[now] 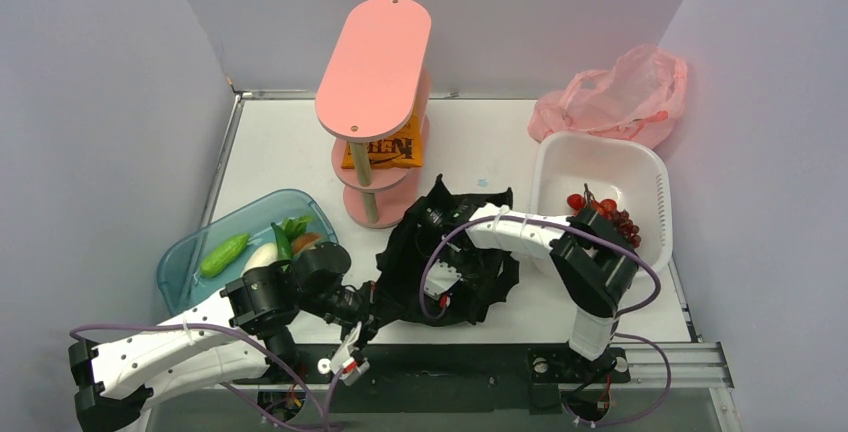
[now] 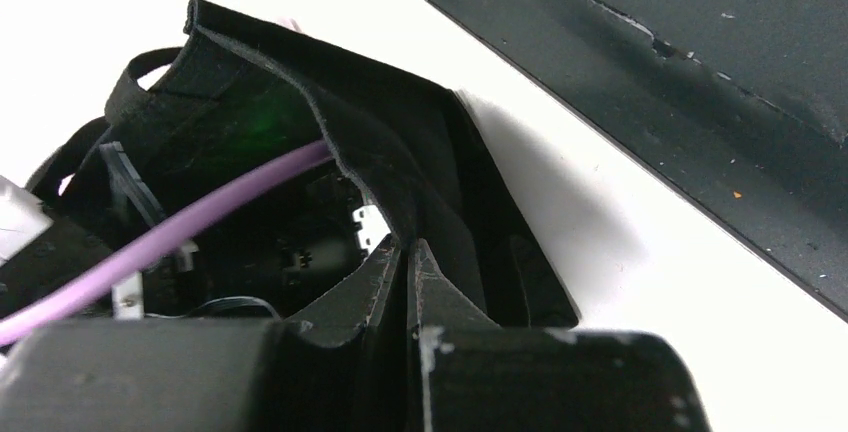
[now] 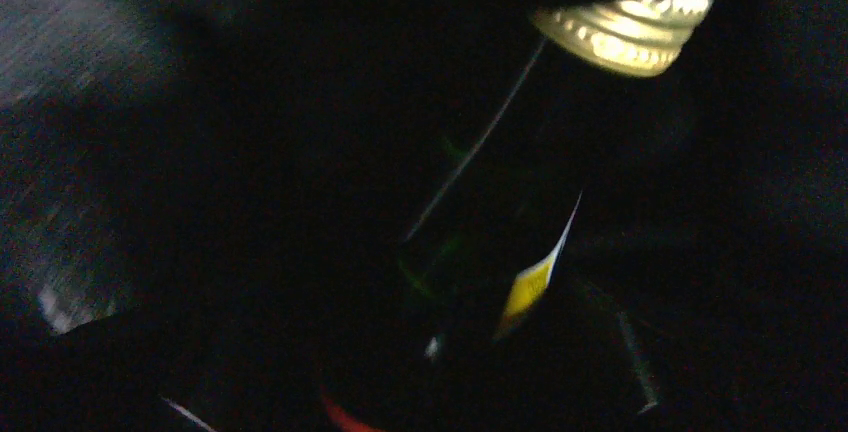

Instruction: Untie the knot of the grocery bags and take out the mixed food

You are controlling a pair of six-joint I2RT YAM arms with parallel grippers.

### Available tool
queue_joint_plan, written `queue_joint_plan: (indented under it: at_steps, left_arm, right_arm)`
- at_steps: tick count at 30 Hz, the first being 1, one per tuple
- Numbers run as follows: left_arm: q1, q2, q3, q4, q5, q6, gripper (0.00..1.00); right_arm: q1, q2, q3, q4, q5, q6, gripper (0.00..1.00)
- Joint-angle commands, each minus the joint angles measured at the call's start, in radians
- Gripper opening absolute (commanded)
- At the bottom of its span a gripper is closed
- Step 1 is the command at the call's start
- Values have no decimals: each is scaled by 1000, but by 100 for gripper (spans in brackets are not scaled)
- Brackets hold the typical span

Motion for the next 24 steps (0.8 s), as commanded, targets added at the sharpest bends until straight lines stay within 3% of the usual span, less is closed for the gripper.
queue_joint_plan:
  at_steps: [1,3,4,5,6,9,16,24]
  left_arm:
    - [-5,-1,20,10,-2,-16,0]
    - [-5,-5,18,10,-11,-24,0]
    - [-5,-7,15,10,-20,-27,0]
    - [-5,-11,12,10,-26,-31,0]
    - [-5,-13,5,11,-37,-31,0]
    - [-5,-25,-15,36,-59,-40,0]
    - [-4,-33,-44,75,-95,-58,0]
    - [-4,-34,-54,87,-109,-63,0]
  right_arm:
    - [-6,70,-48,-18,94,-8,77]
    - [-6,61,-35,-16,74,-9,65]
    - [-5,54,-25,-18,49,-9,49]
    - [-4,31,-17,-29,32,-11,39]
    - [-3,20,8,-42,-18,-11,21]
    - [-3,-61,68,-92,-148,18,3]
    - [-35,-210,178,-123,-403,185,0]
    - [-159,-280,263,-145,-636,387,0]
